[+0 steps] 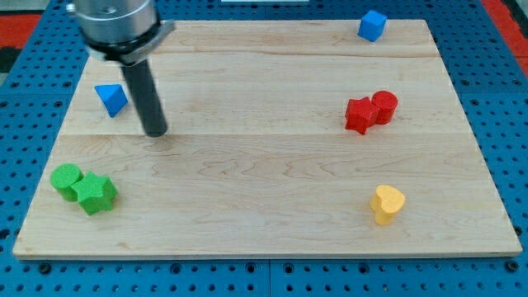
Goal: Slide the blue triangle towards the yellow hexagon
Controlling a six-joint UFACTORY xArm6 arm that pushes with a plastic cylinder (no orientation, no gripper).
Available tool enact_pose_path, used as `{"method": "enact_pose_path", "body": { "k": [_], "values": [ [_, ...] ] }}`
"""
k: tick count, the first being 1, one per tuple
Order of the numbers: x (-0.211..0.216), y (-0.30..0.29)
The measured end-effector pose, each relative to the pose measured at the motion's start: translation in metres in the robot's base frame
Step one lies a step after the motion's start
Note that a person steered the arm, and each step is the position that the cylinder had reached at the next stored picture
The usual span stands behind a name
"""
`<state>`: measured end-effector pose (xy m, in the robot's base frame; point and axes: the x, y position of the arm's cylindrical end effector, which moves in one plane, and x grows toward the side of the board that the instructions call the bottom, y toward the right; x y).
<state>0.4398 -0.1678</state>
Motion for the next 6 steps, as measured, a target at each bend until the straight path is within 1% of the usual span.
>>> {"method": "enact_pose_path", "body": {
  "k": [1, 2, 3, 4, 5, 6],
  "values": [
    [-0.001, -0.047],
    [-0.015, -0.095],
    [-0.03, -0.082],
    [-0.044, -0.049],
    [-0.071, -0.044],
    [-0.097, -0.057]
  ]
}}
